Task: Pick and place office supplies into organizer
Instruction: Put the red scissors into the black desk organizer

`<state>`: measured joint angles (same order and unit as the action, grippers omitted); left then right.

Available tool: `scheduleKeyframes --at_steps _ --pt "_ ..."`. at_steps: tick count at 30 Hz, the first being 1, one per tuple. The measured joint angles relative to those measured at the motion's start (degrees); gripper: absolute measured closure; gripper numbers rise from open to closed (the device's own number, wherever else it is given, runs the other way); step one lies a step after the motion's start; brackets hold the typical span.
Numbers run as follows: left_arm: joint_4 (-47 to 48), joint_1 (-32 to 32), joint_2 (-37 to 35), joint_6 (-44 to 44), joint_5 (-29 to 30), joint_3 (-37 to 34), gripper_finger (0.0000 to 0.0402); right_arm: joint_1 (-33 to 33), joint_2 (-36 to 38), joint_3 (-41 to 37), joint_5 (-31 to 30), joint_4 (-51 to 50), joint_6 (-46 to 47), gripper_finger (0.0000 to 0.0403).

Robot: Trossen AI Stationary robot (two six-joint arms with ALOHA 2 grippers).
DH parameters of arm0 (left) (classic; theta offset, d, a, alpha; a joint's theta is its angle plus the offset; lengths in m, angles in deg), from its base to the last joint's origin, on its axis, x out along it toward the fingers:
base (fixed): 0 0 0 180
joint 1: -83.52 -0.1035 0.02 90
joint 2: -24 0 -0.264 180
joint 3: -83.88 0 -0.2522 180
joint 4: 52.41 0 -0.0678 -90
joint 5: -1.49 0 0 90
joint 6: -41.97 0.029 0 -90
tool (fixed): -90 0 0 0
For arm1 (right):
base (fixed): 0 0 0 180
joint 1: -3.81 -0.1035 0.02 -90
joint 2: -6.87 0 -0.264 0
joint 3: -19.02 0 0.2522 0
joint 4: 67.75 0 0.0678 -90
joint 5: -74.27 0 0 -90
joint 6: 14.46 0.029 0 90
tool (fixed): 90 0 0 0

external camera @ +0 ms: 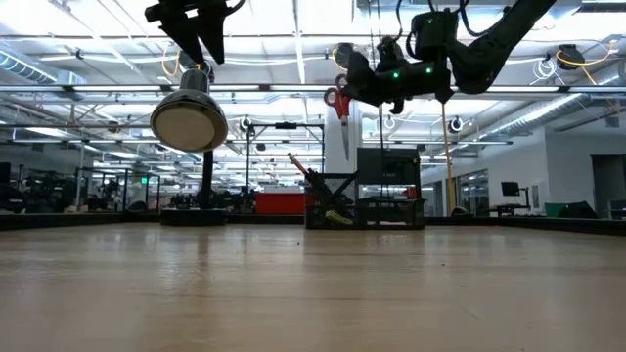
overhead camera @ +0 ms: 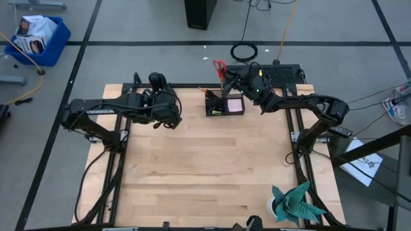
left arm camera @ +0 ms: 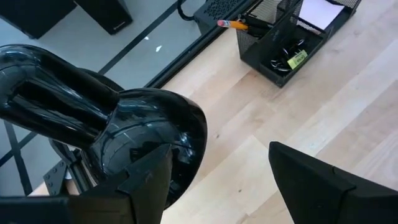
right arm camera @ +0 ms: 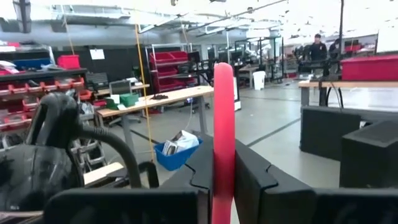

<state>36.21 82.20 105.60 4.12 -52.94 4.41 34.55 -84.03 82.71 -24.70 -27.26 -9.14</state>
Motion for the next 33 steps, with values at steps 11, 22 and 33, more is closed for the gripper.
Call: scheduleKeyframes --at_steps 11,22,33 --pt "0.0 0.0 0.0 1.3 -1.6 0.0 0.0128 0.0 -8.4 0.0 -1.7 7.1 1.4 0.038" --pt "0.0 0.0 0.0 1.5 -2.7 0.0 0.0128 -0.2 -14.0 0.0 -5.7 9.3 1.1 0.038" --pt "0.0 0.0 0.0 3.2 -2.6 0.0 0.0128 -0.5 -14.0 0.0 -4.4 2.1 1.3 0.0374"
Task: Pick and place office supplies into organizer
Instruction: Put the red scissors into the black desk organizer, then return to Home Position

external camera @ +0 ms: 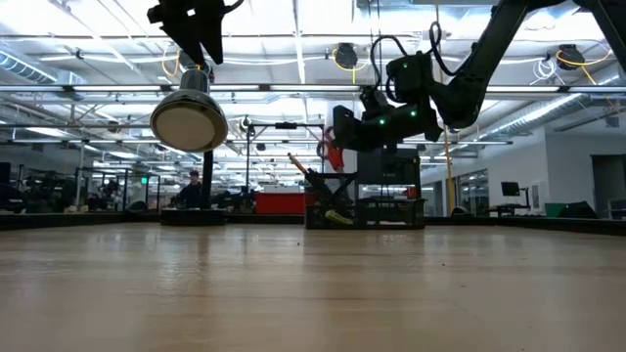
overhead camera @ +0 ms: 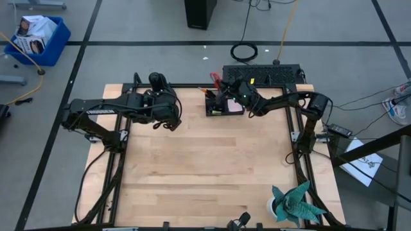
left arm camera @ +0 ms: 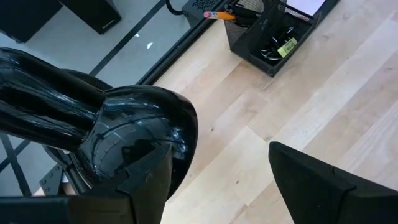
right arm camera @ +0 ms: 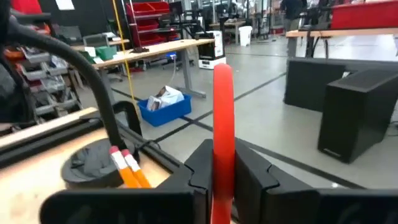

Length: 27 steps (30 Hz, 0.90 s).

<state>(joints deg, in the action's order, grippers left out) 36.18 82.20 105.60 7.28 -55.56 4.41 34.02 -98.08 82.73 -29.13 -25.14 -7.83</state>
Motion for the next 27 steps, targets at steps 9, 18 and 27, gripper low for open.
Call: scheduleKeyframes --at_steps 9,18,27 --pt "-0.1 0.0 0.0 0.3 0.0 0.0 0.0128 -1.6 0.0 0.0 3.2 -0.7 -0.4 0.0289" --pt "-0.2 0.1 0.0 0.9 -0.9 0.0 0.0128 -4.3 3.1 0.0 3.1 1.6 7.1 0.0227" --pt "-21.0 4.0 0.0 17.4 -5.2 -0.3 0.0128 -10.9 15.3 0.0 12.3 -11.7 16.0 0.0233"
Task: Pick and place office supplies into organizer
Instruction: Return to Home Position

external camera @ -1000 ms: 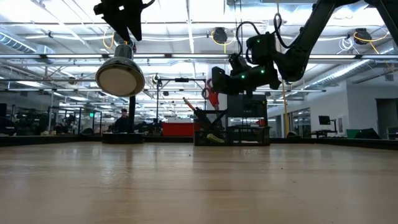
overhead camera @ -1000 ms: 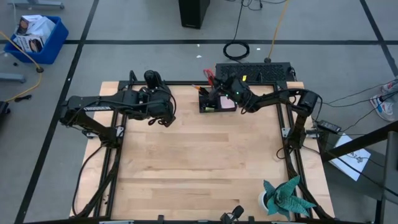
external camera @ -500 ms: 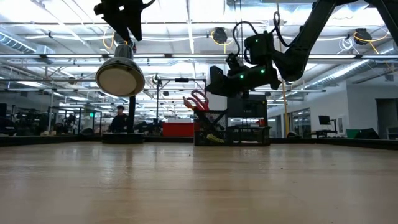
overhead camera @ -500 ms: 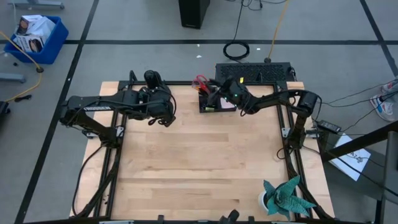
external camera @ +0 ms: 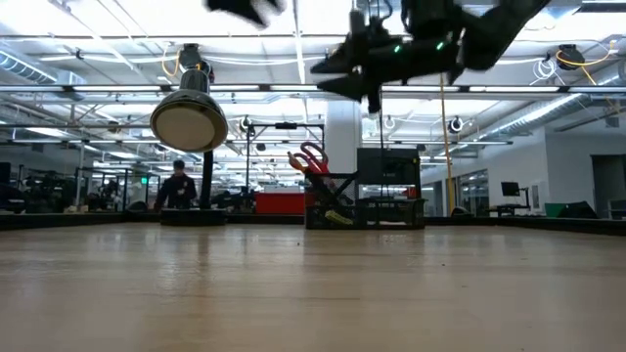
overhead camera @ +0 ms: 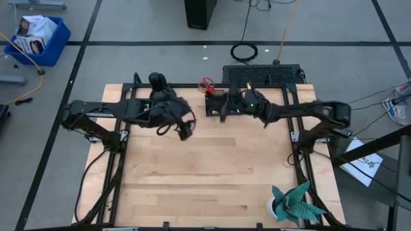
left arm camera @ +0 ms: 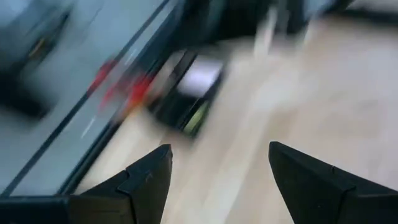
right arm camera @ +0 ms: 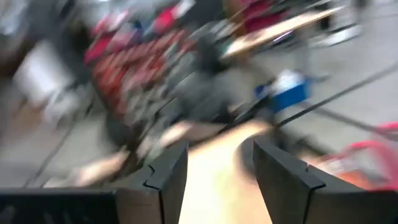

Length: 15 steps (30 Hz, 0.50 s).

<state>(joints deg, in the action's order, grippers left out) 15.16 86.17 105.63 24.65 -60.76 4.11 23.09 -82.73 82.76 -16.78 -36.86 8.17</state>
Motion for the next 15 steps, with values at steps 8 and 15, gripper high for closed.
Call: scheduleKeyframes --at_steps 8,15 --pt "-47.0 -2.9 -0.1 9.1 -22.3 -14.8 0.0128 -7.4 12.4 -1.6 6.4 -21.2 -5.3 0.023" --pt "-85.7 -10.1 0.0 -7.4 -39.3 -37.0 0.0128 -14.2 21.7 -15.4 -2.1 -10.0 -1.9 0.0233"
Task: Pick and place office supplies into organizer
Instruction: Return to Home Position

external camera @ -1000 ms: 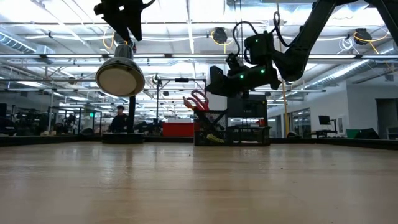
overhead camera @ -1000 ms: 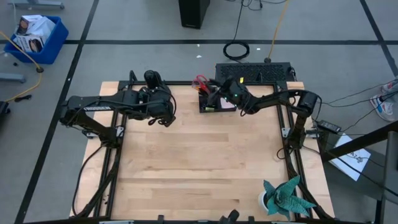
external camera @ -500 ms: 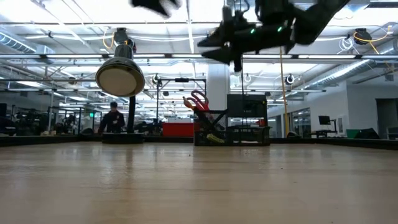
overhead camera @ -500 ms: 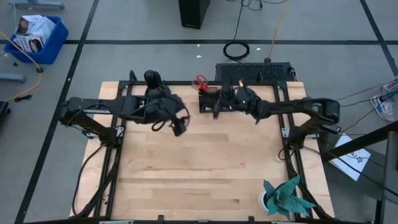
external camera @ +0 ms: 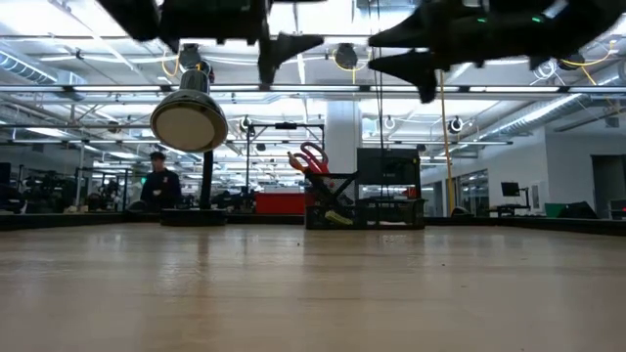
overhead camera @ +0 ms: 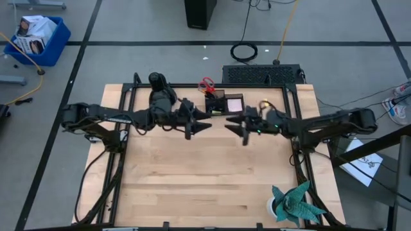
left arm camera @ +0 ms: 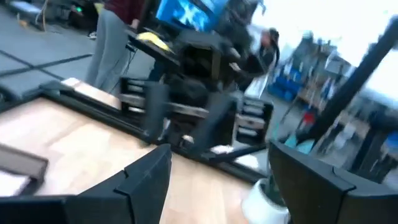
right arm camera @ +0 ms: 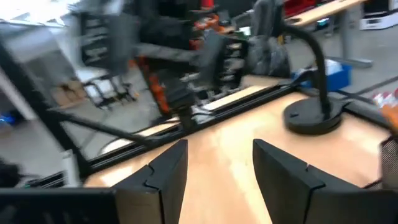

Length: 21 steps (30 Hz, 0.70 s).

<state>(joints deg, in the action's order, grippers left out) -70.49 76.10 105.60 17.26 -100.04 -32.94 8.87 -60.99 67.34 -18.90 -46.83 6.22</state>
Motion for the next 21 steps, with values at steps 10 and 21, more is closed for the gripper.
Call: scheduleKeyframes --at_steps 10,21 --pt "-3.8 0.6 -7.3 5.3 -8.0 -14.3 0.0128 -3.1 14.2 -20.1 0.3 13.1 0.8 0.0233" --pt "-7.2 1.2 -17.7 17.7 6.9 -24.4 0.0128 -3.3 24.8 -31.3 0.3 14.6 -0.6 0.0232"
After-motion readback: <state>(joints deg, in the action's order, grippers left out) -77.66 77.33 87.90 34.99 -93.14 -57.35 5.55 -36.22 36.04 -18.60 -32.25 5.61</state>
